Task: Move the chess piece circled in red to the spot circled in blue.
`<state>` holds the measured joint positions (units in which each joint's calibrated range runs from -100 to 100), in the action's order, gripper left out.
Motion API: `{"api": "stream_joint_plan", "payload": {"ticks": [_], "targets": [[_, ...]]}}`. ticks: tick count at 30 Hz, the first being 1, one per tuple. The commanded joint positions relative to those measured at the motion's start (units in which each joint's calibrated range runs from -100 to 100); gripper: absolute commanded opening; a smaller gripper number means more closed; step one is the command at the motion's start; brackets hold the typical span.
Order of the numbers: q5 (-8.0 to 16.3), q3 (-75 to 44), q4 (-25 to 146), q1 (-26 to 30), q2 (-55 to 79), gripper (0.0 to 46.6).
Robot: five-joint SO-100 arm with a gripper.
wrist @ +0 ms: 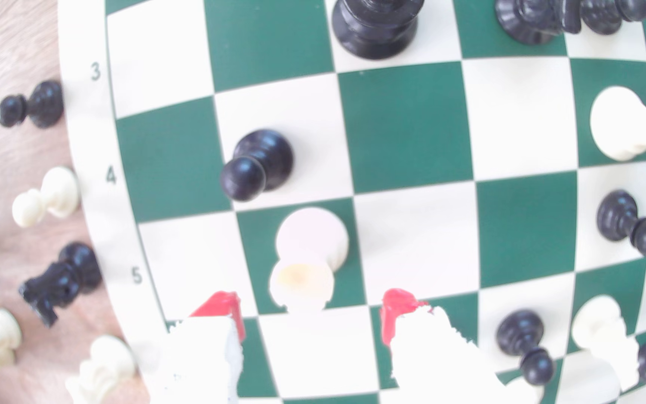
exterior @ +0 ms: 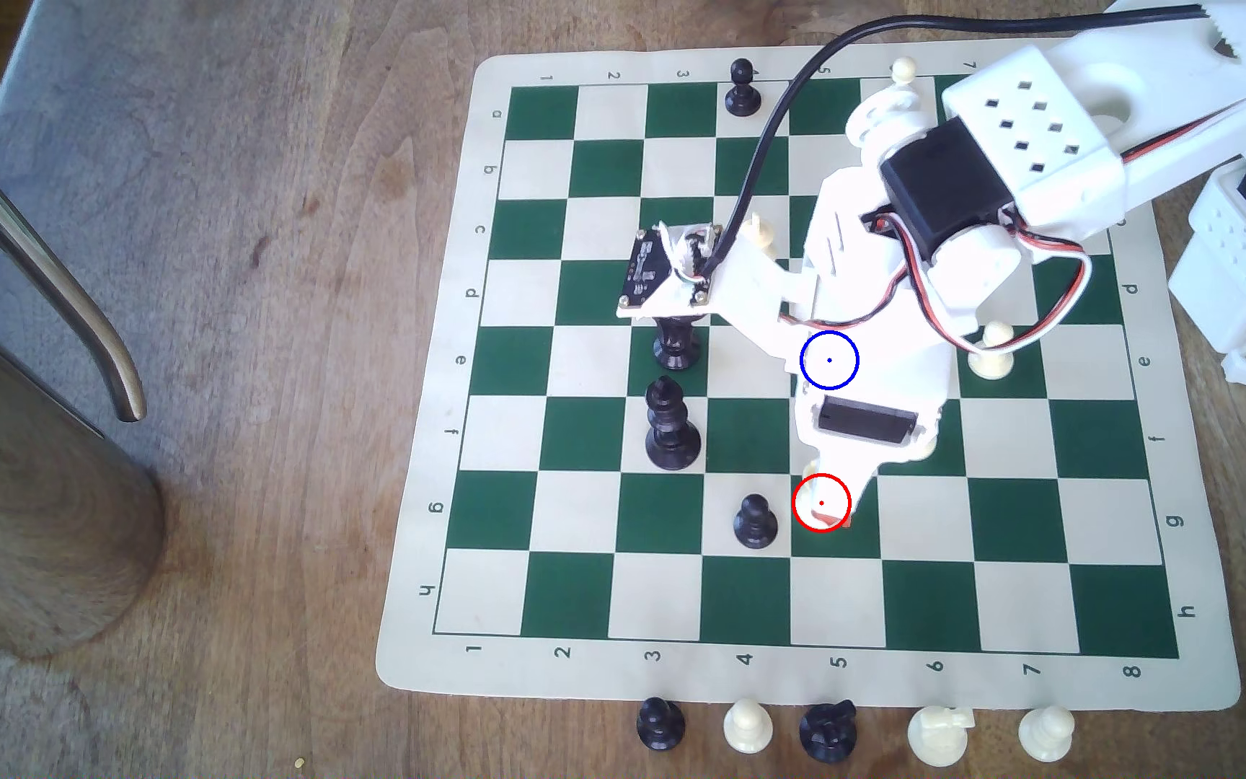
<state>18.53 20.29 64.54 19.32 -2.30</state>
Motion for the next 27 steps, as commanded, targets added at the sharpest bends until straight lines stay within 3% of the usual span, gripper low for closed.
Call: {"api": "stream_joint_plan", "payload": {"ticks": [1,7,13,27], "targets": [[0.0,-4.1,-1.0,0.0,0.4,15.5],[0.6,-4.4,-2.2,1.1,1.0,19.2],[0.7,-4.4,-3.4,1.4,2.0,19.5],[2.6,-2.0,-7.5,2.1,1.1,14.3]]}}
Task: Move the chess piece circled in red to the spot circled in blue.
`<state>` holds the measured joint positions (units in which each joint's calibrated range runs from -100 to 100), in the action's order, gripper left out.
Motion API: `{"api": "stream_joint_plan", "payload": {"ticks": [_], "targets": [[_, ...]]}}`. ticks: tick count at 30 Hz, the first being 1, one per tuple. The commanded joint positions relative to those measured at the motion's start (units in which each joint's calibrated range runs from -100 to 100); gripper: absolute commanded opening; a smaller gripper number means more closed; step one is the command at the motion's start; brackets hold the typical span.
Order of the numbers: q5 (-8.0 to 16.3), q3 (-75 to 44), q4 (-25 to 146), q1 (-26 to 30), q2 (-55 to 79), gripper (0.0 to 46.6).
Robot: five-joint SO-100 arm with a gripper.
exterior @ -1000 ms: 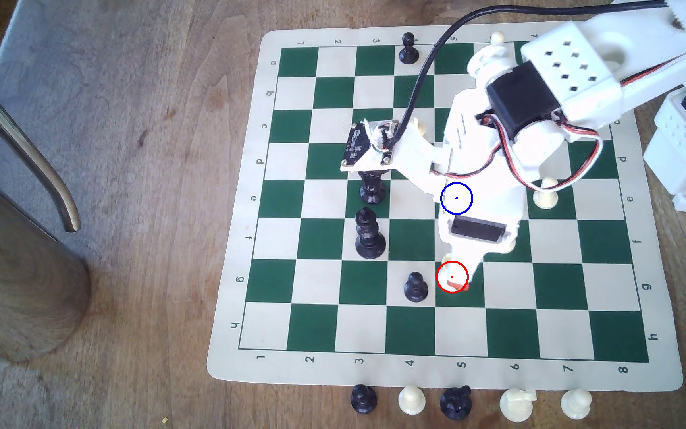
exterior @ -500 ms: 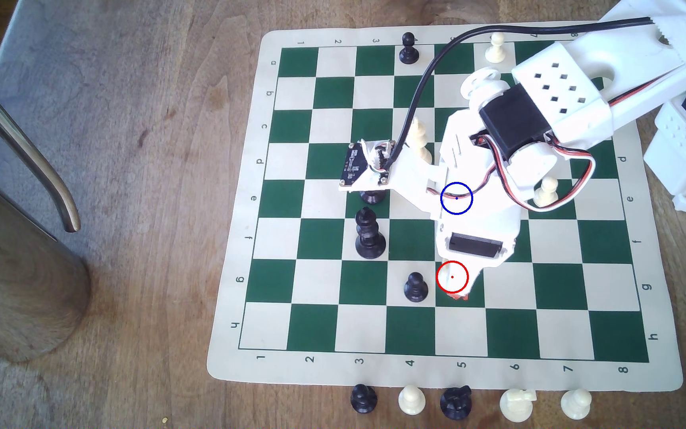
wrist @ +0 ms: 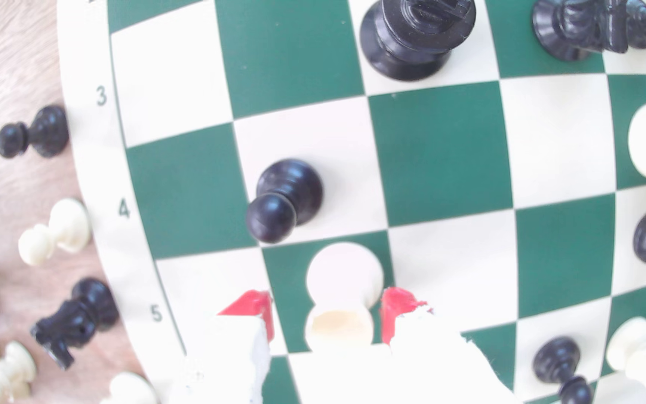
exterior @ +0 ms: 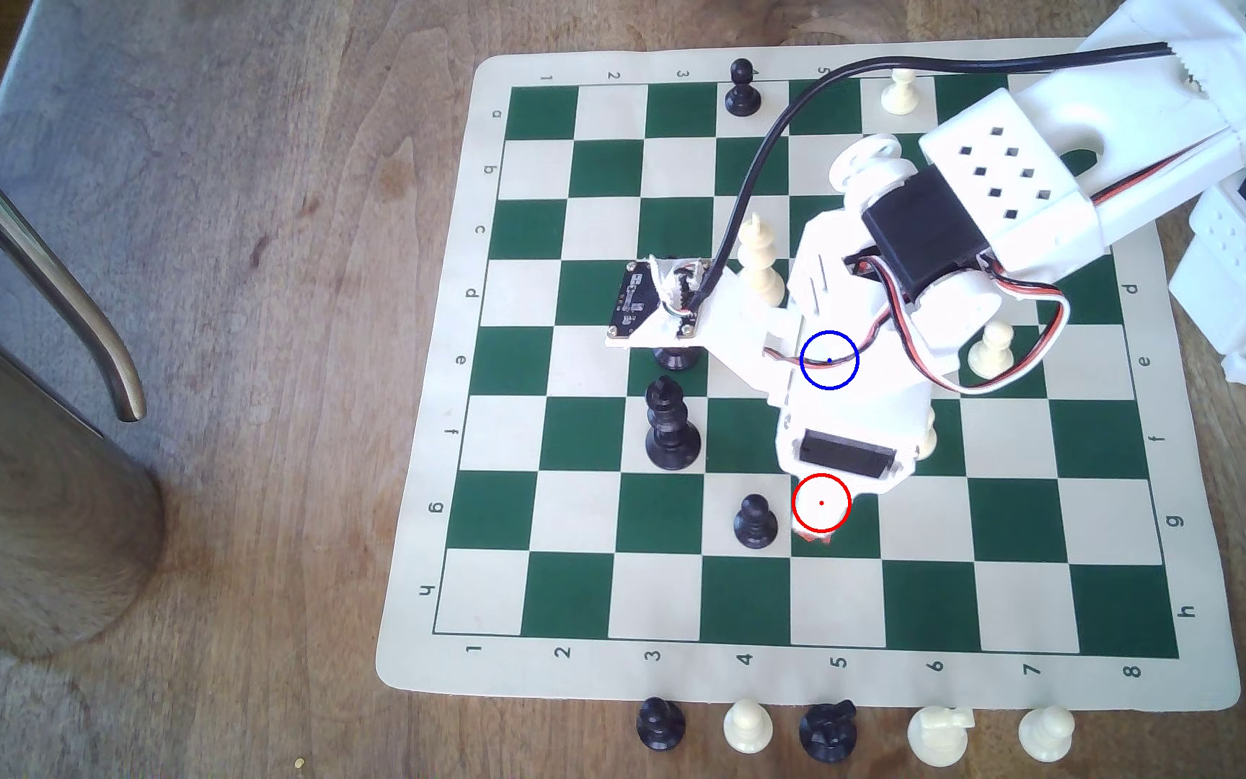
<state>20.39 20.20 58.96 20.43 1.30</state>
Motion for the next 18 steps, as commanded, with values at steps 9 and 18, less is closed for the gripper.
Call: {"api": "stream_joint_plan", "payload": {"ticks": [9,18], "targets": [[1.1,0.2,-3.6,1.7,-3.5,14.3],[0.6,0.2,-3.5,1.2,-3.3,0.3]]}}
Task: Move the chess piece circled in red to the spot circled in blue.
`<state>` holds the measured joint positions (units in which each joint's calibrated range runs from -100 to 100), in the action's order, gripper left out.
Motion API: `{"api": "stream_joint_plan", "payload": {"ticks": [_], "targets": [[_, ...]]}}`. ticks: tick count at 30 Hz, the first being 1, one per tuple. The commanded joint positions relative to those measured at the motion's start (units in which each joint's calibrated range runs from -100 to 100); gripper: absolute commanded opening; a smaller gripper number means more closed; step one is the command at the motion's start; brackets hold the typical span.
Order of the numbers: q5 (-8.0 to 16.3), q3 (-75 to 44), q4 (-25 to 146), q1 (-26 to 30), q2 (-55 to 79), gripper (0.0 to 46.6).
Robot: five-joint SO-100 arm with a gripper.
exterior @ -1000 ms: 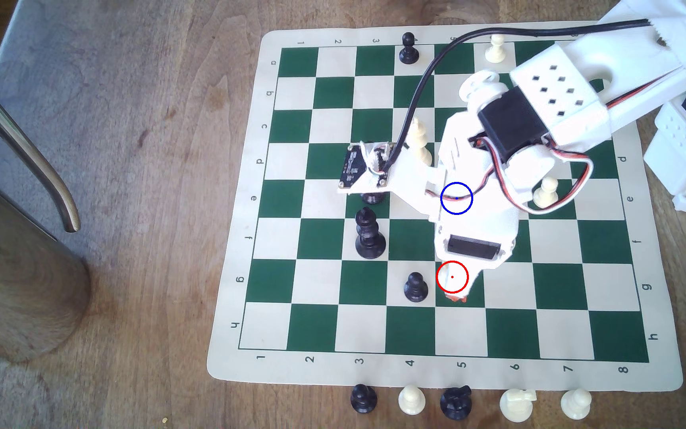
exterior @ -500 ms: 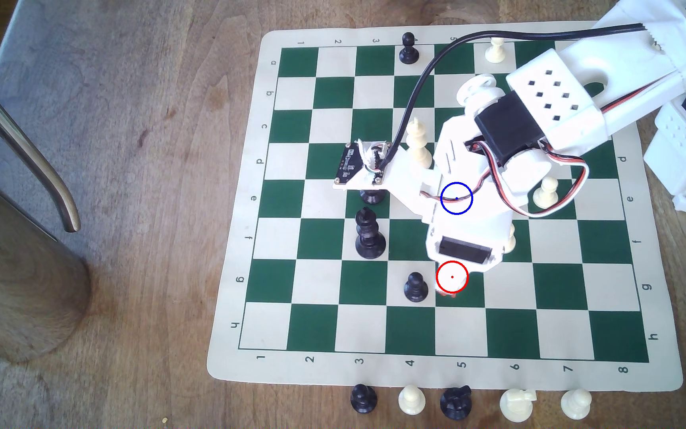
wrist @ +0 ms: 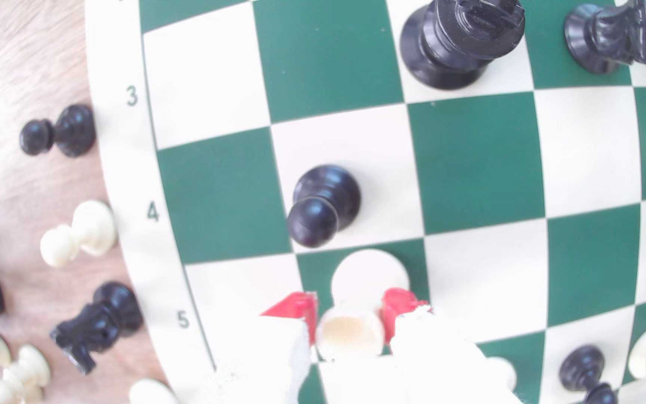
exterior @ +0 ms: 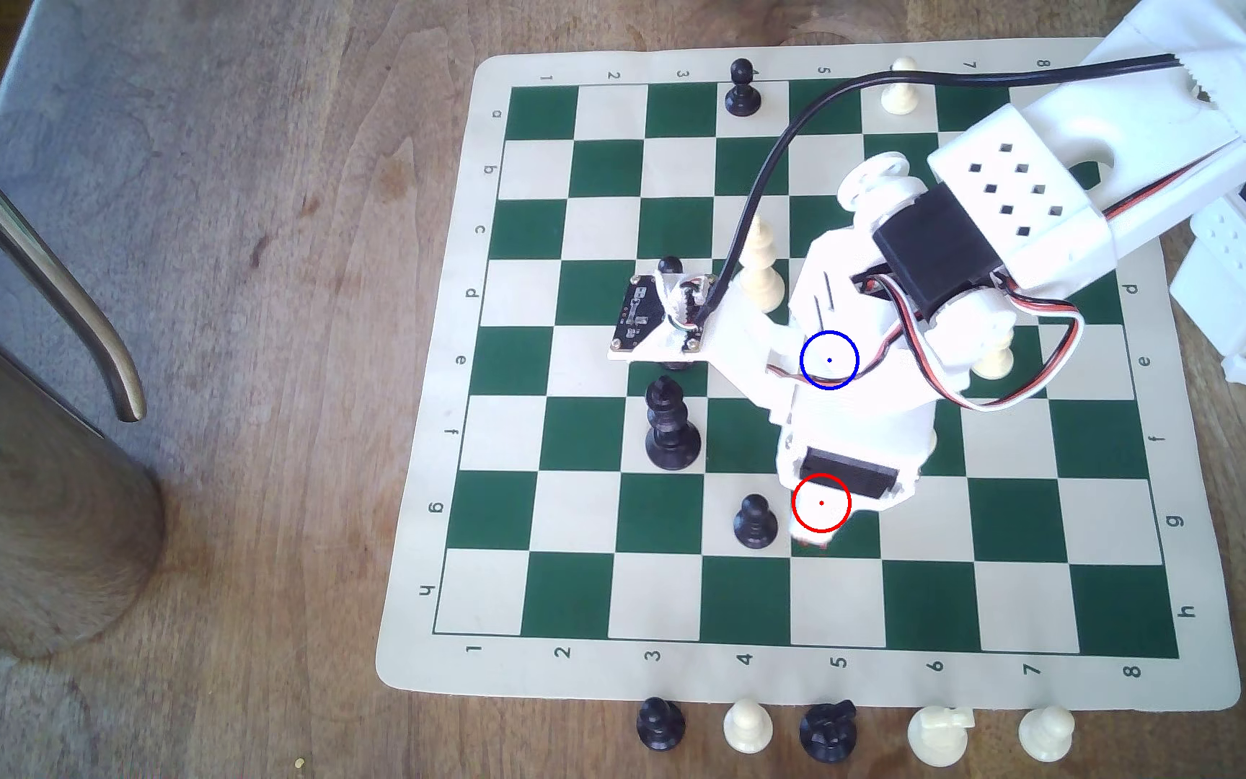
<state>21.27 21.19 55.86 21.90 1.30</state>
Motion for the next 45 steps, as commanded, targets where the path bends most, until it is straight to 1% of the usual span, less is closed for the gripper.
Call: {"api": "stream_joint_plan", "payload": {"ticks": [1,8,12,13,18,21,23,25,26,31,35,39,45], "targets": [[-0.3,-0.8,-0.3,-0.3,-3.4,0.3],[-0.8,-0.7,-0.2,-0.4,-3.6,0.3],[-2.0,-1.1,1.0,-2.3,-6.5,0.3],[-2.1,-1.2,1.0,-3.3,-7.6,0.3],[-2.4,-2.0,4.2,-4.3,-15.5,0.3],[-3.3,-3.2,7.0,-4.8,-19.0,0.3],[-4.0,-2.8,9.1,-6.1,-21.4,0.3],[-4.4,-1.2,9.7,-7.6,-23.2,0.3],[-4.8,1.2,9.6,-9.0,-25.2,0.3],[-5.9,10.5,6.9,-12.2,-28.3,0.3],[-6.5,16.3,5.4,-12.7,-28.2,0.3],[-6.8,19.2,3.3,-13.7,-27.8,0.3],[-7.3,19.3,-0.7,-16.4,-24.0,0.3]]}}
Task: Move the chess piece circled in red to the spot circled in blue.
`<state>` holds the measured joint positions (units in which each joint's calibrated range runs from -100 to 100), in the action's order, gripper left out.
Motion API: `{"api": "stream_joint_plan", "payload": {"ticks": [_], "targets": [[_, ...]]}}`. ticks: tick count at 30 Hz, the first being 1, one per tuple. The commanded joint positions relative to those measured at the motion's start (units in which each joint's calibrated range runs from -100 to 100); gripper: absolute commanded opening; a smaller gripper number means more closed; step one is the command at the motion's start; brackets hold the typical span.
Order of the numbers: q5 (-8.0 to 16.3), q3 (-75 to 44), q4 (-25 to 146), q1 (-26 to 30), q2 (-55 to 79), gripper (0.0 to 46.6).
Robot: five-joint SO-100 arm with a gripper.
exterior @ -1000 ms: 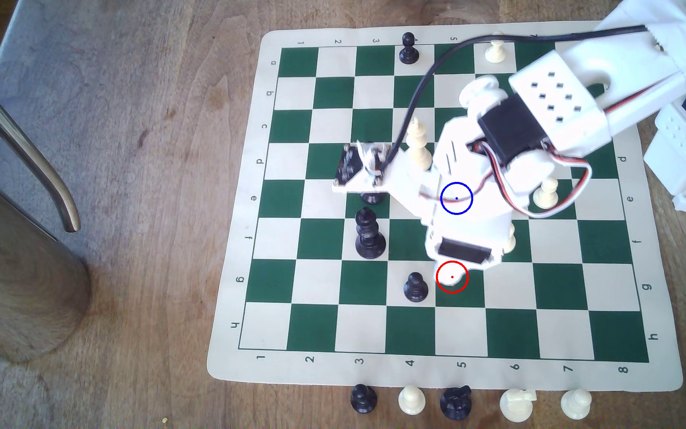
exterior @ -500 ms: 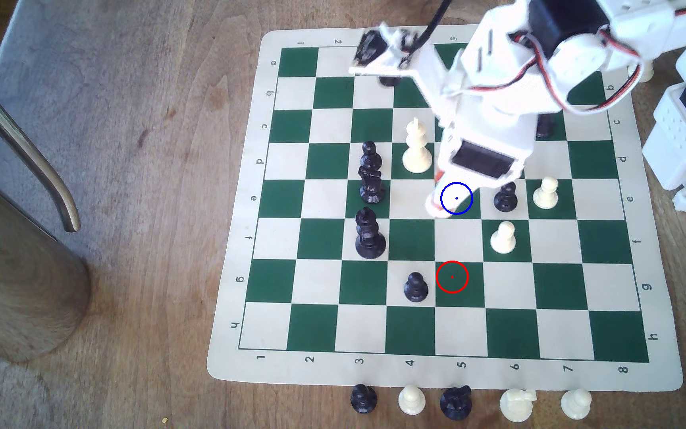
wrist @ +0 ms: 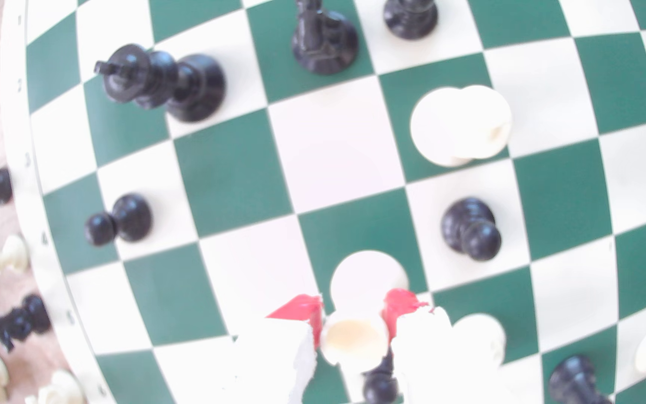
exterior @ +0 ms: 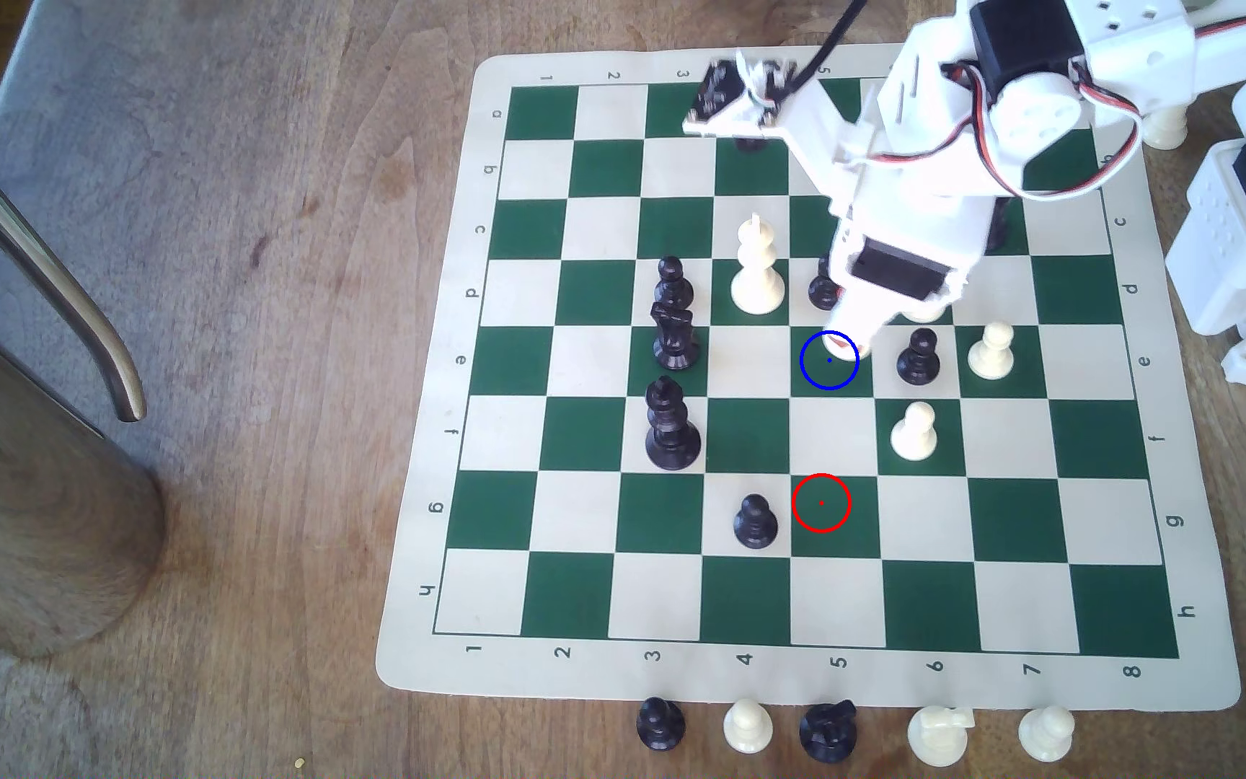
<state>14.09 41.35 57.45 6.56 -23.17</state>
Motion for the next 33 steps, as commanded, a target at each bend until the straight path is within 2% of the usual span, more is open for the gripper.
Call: {"api": "stream_joint_plan", "payload": {"ticks": [1,26,28,33], "targets": [[-0.2,-0.8,-2.9,-1.4,1.3,0.3],[-0.3,-1.6,-7.3,-0.3,9.7,0.3],[-0.1,-1.7,-7.6,-0.3,9.9,1.9],[-0.4,-1.7,-7.6,-0.5,10.9,13.5]]}}
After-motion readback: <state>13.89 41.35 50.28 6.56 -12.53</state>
